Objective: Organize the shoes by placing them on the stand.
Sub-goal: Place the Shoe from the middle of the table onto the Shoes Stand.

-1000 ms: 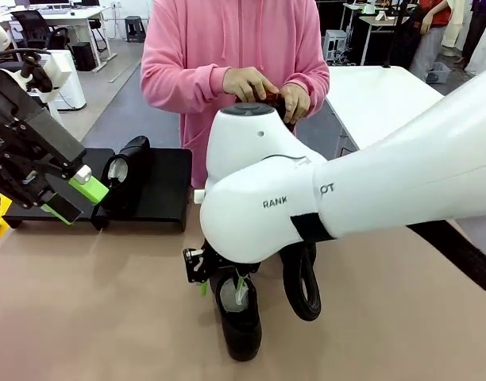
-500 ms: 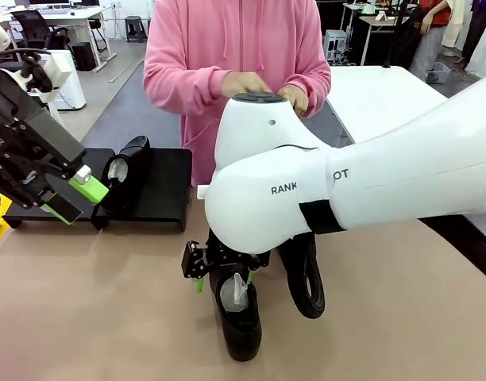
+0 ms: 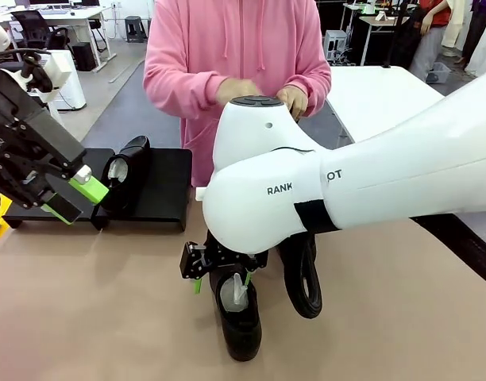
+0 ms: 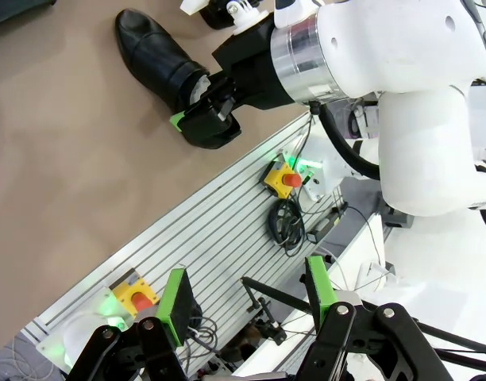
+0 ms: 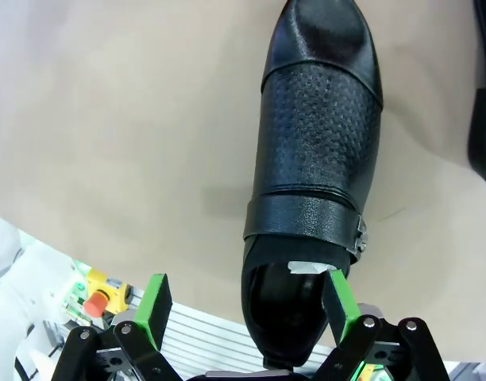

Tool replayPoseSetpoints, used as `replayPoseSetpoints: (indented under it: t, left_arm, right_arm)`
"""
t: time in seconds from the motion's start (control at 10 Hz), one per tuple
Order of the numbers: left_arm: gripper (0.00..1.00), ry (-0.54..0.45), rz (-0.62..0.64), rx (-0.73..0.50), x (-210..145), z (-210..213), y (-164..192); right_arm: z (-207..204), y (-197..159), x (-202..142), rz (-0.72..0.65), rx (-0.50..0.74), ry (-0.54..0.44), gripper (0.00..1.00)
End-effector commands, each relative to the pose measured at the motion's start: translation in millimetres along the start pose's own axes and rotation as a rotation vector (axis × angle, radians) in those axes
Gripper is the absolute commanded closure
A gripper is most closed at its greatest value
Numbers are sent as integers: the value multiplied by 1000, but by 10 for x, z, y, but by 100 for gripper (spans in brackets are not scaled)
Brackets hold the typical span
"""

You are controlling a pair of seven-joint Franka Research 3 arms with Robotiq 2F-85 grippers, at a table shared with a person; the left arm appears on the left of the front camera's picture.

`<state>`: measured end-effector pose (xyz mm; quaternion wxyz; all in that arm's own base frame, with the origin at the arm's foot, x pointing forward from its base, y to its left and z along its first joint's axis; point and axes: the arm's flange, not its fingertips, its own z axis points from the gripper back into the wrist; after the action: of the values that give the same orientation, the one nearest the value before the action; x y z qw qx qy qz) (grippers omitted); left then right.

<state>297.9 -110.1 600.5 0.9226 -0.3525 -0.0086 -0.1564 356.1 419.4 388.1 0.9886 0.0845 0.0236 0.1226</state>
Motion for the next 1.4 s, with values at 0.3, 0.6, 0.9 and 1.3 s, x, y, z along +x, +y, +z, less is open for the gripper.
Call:
replayPoseSetpoints:
  t: [0.3,0.6,0.9,1.3]
  left_arm:
    - [25,-1,-22,63,-201,-204,-324]
    - [25,-28,180,144,-590,-442,-663]
    - [25,-35,415,247,-602,-985,-774]
    - [25,-174,527,451,-85,-1950,-783]
  right_arm:
    - [462,-516,-506,53,-24,-80,0]
    - [835,-1343,-655,-104,-47,-155,0]
    - [950,-2419,-664,-477,-77,-149,0]
    - [935,-2850,-694,-564,-82,-143,0]
